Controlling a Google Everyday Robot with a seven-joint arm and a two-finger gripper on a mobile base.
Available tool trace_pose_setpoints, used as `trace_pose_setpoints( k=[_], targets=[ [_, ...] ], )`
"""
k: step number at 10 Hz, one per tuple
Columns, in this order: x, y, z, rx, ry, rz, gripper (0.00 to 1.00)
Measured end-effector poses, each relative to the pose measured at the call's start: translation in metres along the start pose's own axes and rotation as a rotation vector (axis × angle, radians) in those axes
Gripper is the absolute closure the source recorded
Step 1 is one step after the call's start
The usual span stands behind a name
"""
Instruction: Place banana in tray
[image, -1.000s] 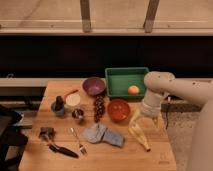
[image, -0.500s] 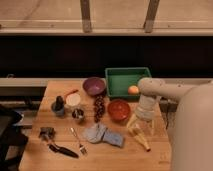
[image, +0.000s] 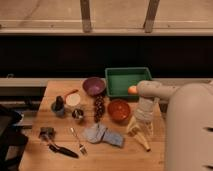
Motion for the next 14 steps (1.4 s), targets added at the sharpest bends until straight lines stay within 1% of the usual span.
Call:
trace_pose_setpoints(
  k=[3,6,7,8,10,11,12,14],
  targets=[
    [0.003,-0.001,0.007,-0.01,0.022,-0.015,0.52],
    [0.006,-0.001,0.012,-0.015,0.033,-0.029,0.84],
    [0.006,-0.001,0.011,-0.018,0.029,-0.031,0.93],
    [0.007,-0.002,0.009,-0.022,0.02,-0.031,0.99],
    [0.013,-0.006,-0.012,-0.029,-0.032,-0.025,1.0],
    [0.018,-0.008,-0.031,-0.037,-0.075,-0.019,1.0],
    [0.023,-0.011,-0.053,-0.049,-0.126,-0.013,1.0],
    [0.028,-0.017,-0.105,-0.085,-0.254,0.007,1.0]
  ],
)
